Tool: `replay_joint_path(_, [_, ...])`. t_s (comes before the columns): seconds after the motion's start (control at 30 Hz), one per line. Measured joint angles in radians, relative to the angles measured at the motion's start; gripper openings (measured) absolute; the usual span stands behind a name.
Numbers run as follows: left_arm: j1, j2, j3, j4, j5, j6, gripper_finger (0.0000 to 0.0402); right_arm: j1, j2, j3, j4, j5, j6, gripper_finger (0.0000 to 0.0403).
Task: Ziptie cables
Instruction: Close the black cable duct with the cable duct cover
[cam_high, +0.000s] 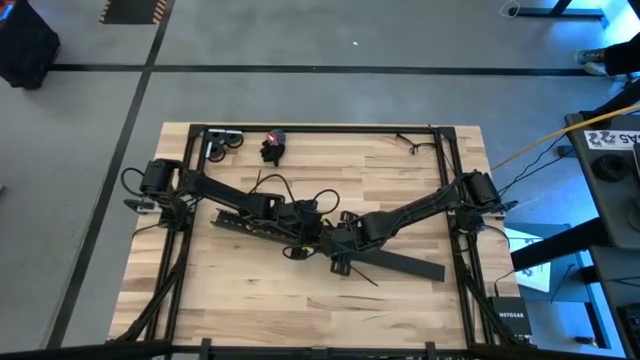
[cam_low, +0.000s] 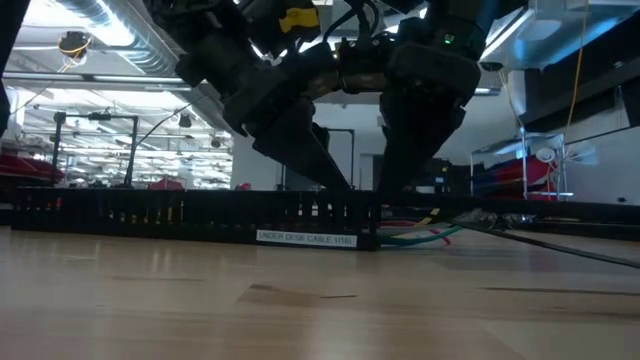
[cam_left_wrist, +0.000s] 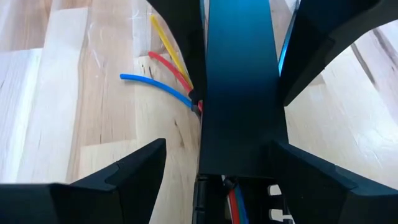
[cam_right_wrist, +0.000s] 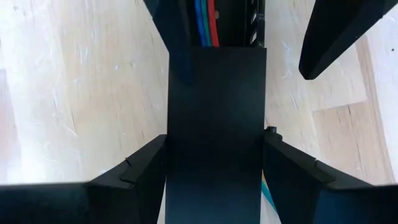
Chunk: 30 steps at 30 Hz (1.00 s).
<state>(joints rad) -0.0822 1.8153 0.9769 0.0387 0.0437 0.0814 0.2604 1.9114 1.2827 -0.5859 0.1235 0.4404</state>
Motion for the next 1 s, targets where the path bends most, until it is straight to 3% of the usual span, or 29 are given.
replay_joint_path(0.2, [0.000, 0.002, -0.003, 0.003, -0.001, -0.001, 0.0279, 0.000, 0.002, 0.020, -0.010, -0.005, 0.007, 0.0230])
replay_joint_path(0.5, [0.001, 0.003, -0.004, -0.005, -0.001, -0.001, 0.0279, 0.000, -0.001, 0.153, -0.135, 0.016, -0.005, 0.0294])
replay_joint_path(1.0, [-0.001, 0.003, -0.002, -0.062, -0.001, -0.018, 0.0279, 0.007, 0.066, 0.160, 0.024, 0.161, 0.001, 0.0305])
